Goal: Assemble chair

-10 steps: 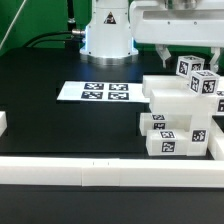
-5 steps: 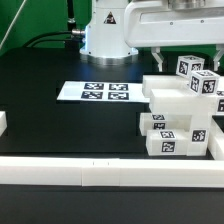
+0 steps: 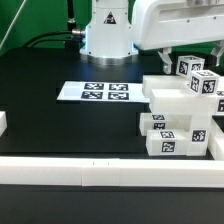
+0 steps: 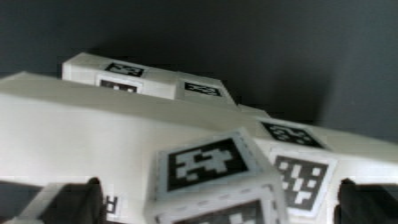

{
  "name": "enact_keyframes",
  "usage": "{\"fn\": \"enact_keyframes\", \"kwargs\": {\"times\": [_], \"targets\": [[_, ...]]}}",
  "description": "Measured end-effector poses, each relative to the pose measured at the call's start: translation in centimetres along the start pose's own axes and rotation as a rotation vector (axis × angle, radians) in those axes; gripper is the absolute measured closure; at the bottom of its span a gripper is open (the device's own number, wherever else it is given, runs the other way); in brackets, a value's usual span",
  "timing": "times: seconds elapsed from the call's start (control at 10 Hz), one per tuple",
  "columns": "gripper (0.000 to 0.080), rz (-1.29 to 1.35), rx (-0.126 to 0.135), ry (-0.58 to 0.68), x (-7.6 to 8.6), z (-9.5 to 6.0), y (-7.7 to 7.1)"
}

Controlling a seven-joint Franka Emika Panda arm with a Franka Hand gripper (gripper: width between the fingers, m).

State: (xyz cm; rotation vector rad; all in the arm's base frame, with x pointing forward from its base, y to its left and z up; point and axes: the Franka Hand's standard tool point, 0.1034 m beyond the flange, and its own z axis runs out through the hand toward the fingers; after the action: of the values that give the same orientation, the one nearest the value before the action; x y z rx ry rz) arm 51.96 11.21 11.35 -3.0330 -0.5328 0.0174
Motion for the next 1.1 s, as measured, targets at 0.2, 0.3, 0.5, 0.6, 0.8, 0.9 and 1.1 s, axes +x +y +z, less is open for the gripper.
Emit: {"fn": "enact_keyframes", "kwargs": {"times": [0.2, 0.3, 0.5, 0.6, 0.8, 0.9, 1.1], "targets": [[0.0263, -0.055, 0.0, -0.002, -0.1, 0.13, 0.3], [0.0402, -0.054, 0.0, -0.003, -0.11, 0.15, 0.3], [0.0535, -0.031, 0.001, -0.003, -0.12, 0.15, 0.31], [0.0533, -0.031, 0.001, -0.003, -0.12, 0.16, 0.32], [0.0533, 0.119, 0.007, 0.0, -0.11, 0.18, 0.25], [0.0533, 0.262, 0.008, 0.011, -0.1, 0.2, 0.24], [0.0533, 0.52, 0.013, 0.03, -0.09, 0.26, -0.18]]}}
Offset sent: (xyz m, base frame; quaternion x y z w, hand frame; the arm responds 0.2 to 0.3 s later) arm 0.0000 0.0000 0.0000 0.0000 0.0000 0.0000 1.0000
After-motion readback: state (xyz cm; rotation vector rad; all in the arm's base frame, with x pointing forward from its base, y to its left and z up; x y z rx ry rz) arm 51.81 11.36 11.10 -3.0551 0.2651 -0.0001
